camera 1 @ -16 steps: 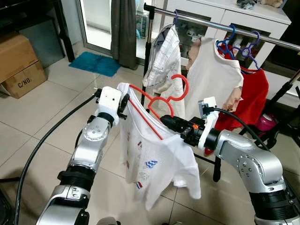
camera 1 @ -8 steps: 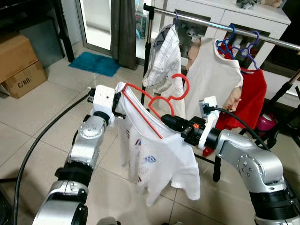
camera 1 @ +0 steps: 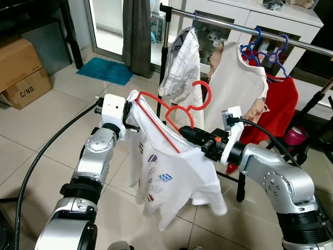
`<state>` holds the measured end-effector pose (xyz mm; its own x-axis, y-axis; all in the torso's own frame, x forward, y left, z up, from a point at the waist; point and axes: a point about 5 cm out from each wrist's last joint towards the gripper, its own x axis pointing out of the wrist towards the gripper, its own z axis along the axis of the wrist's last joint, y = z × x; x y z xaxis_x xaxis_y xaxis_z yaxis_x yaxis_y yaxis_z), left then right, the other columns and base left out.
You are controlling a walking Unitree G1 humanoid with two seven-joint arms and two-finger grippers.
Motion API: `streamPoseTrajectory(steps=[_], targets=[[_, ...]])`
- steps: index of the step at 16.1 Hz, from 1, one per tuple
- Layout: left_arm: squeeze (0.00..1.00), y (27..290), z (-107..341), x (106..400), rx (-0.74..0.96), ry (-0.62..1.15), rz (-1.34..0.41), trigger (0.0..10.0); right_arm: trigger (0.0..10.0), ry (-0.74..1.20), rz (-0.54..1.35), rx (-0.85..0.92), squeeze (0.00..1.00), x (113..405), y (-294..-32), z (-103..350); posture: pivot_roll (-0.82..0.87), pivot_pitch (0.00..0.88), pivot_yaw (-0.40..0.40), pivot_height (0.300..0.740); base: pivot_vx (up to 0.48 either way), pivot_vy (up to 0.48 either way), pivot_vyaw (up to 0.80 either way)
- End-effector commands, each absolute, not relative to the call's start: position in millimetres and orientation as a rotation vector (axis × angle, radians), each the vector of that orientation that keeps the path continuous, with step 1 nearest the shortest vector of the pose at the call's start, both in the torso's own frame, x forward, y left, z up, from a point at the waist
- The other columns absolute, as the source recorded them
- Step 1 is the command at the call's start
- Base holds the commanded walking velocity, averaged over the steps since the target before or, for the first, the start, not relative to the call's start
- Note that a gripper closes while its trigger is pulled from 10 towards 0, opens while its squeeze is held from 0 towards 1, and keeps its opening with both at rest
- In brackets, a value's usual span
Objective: Hang hanger
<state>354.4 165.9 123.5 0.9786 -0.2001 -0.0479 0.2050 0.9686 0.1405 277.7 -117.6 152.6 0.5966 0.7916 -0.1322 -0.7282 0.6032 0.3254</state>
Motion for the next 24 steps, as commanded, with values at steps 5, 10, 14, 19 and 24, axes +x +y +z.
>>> streamPoseTrajectory(steps=[5,10,14,19,24], targets=[[0.0,158,171,350,0.034,-0.139,-0.418,0.0,0.0,0.397,0.776,0.081,0.0,280,-135,134,0.01,0.0,-0.076,0.74,0.0,0.0,0.0],[0.0,195,184,357,0.172,-0.067,-0.324,0.0,0.0,0.435,0.83,0.008,0.0,271,-136,122,0.03,0.0,-0.064,0.74,0.0,0.0,0.0],[0.0,264,193,364,0.353,0.055,-0.04,0.0,0.0,0.315,0.948,0.141,0.0,259,-144,145,0.01,0.0,-0.059,0.74,0.0,0.0,0.0],[0.0,273,177,372,0.298,0.152,-0.041,0.0,0.0,0.254,0.968,0.239,0.0,256,-144,157,0.0,0.0,-0.055,0.74,0.0,0.0,0.0],[0.0,148,133,348,0.223,0.153,-0.66,0.0,0.0,0.22,0.597,0.306,0.0,287,-137,146,-0.01,0.0,-0.058,0.74,0.0,0.0,0.0]])
